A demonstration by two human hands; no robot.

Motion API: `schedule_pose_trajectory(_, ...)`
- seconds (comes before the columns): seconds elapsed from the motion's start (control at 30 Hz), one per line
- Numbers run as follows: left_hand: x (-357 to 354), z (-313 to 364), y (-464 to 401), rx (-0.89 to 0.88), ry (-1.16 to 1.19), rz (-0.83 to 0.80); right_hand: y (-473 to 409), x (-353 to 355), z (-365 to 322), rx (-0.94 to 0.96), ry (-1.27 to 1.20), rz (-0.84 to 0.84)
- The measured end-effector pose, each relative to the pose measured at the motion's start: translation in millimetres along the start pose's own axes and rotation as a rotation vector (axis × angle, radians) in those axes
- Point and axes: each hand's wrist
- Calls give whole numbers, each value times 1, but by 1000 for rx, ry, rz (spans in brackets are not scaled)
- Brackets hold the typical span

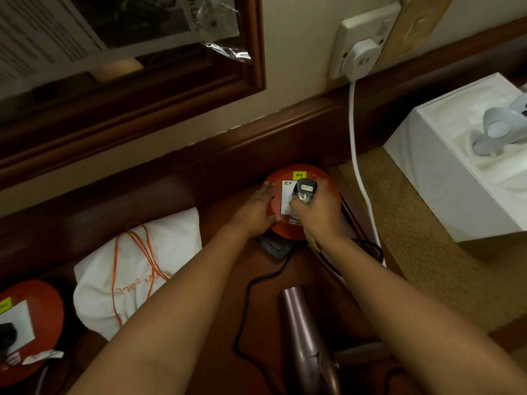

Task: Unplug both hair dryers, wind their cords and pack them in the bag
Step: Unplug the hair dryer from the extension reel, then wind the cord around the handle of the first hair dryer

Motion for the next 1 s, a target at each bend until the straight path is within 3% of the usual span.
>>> schedule_pose_trajectory(0.13,-5,8,8,69,-67,54,14,9,6,39,-37,-13)
schedule_pose_trajectory(0.3,-45,11,49,86,122,170,40,29,27,38,-24,-33)
schedule_pose_trajectory(0.43,-77,8,86,116,177,150,71,44,30,27,-103,-64)
schedule_pose_trajectory(0.63,-119,20,147,230,154,146,115,52,51,-53,31,-126)
schedule_pose_trajectory(1.0,-176,37,221,446,787,-108,173,63,76,-16,365,-278)
Point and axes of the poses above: each hand's wrist, its own y-axis away from the middle knuckle, its own x-axis out of the back of the hand, z = x × y, and after that the axes turned 7 degrees about x, right-handed
